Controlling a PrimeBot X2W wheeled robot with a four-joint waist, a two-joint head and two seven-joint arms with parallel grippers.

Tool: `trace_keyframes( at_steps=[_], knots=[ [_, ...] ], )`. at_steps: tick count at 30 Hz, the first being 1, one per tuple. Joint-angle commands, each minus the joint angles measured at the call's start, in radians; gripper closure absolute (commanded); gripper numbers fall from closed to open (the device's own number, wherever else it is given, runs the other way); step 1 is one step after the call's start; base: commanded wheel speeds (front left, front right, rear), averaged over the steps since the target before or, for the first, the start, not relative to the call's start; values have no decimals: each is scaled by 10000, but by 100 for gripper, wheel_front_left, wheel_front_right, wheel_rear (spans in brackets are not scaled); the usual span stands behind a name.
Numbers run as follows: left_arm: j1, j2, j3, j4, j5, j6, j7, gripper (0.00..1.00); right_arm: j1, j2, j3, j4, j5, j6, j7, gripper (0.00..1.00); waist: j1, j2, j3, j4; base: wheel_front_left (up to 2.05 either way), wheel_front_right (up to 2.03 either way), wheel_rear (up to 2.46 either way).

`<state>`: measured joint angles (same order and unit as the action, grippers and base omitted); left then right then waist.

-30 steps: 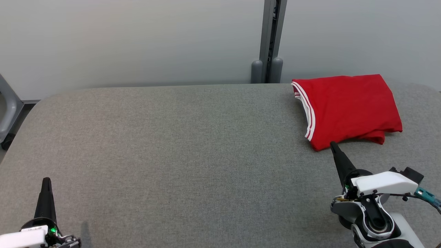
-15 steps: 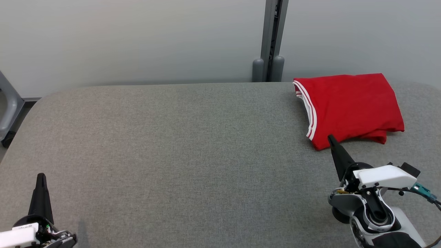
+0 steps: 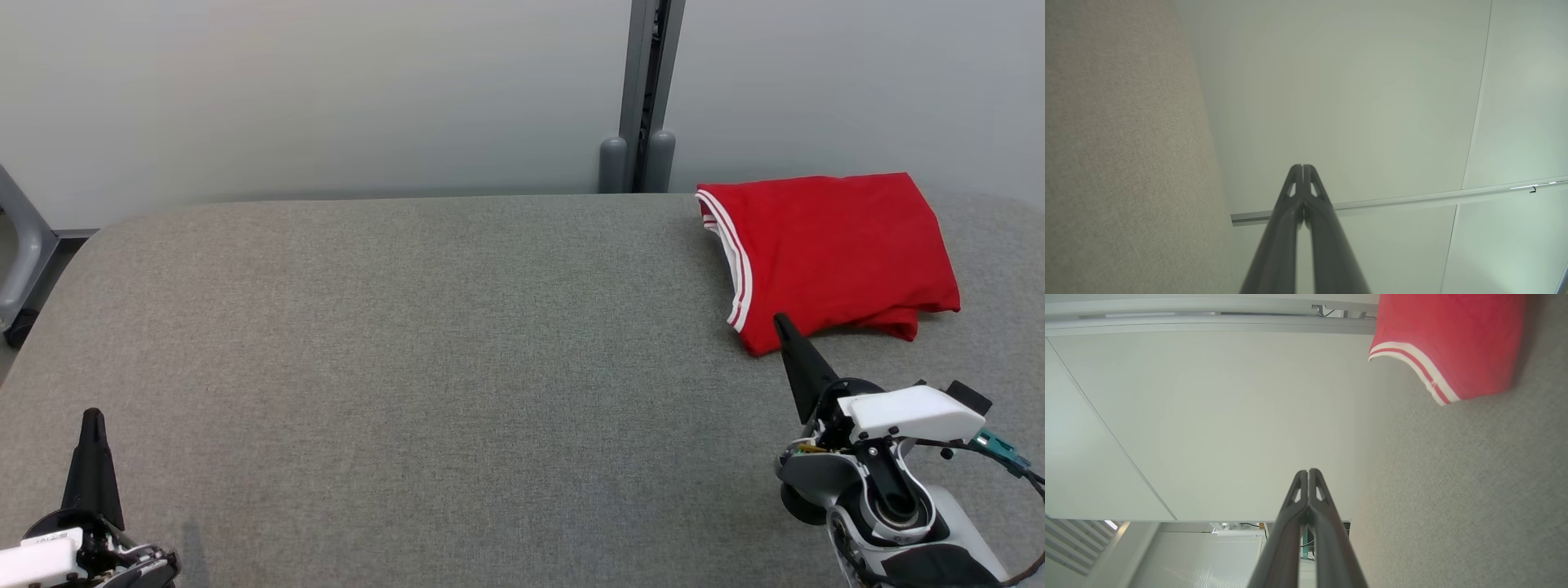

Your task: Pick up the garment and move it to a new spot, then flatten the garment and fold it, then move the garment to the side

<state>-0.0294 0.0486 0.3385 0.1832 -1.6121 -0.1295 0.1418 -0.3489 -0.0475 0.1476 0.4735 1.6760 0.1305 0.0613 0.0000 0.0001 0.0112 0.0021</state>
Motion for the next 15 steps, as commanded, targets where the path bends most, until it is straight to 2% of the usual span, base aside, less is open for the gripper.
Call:
trace_keyframes(
  at_steps=[1,15],
  knots=[
    [-193,28,39,-32,-16,-21,19,100,-62,-46,18,47,8,4,14,100,0,-1,-1,0,0,0,0],
    [-193,28,38,-31,-17,-21,18,100,-62,-46,20,47,9,4,11,100,0,-1,-1,0,0,0,0]
  ],
)
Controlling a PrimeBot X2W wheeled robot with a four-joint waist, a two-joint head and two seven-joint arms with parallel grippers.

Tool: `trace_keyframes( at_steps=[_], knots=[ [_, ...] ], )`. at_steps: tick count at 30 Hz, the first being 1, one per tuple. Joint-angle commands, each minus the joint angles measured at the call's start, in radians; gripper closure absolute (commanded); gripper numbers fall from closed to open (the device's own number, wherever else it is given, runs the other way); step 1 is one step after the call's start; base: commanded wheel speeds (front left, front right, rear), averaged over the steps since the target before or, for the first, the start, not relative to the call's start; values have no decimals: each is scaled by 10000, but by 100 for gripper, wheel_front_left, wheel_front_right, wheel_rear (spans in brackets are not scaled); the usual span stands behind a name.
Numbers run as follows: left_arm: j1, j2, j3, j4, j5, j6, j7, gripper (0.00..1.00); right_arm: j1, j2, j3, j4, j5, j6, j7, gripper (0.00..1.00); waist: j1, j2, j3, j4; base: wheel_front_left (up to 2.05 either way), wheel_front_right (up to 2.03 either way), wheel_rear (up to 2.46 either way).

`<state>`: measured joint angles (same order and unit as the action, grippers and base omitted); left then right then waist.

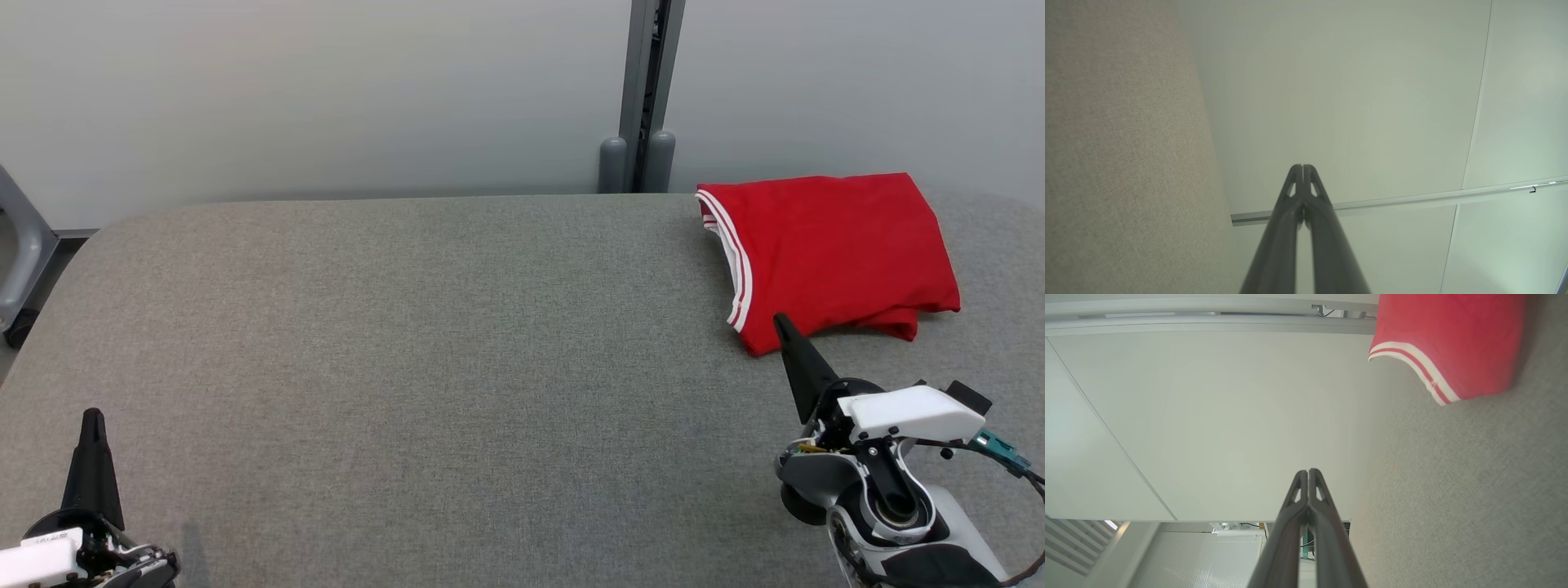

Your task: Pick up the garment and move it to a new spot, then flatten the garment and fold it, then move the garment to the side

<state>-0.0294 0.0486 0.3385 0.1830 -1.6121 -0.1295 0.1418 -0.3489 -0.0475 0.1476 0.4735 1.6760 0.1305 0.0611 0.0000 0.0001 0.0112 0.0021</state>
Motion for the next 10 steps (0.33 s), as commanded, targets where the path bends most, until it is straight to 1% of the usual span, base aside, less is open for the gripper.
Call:
trace_keyframes(
  at_steps=[1,10],
  knots=[
    [-193,28,38,-29,-17,-21,18,100,-62,-46,21,47,9,4,15,100,0,-1,0,0,0,0,0],
    [-193,28,37,-30,-18,-21,18,100,-62,-46,22,47,8,4,14,100,0,-1,0,0,0,0,0]
  ],
)
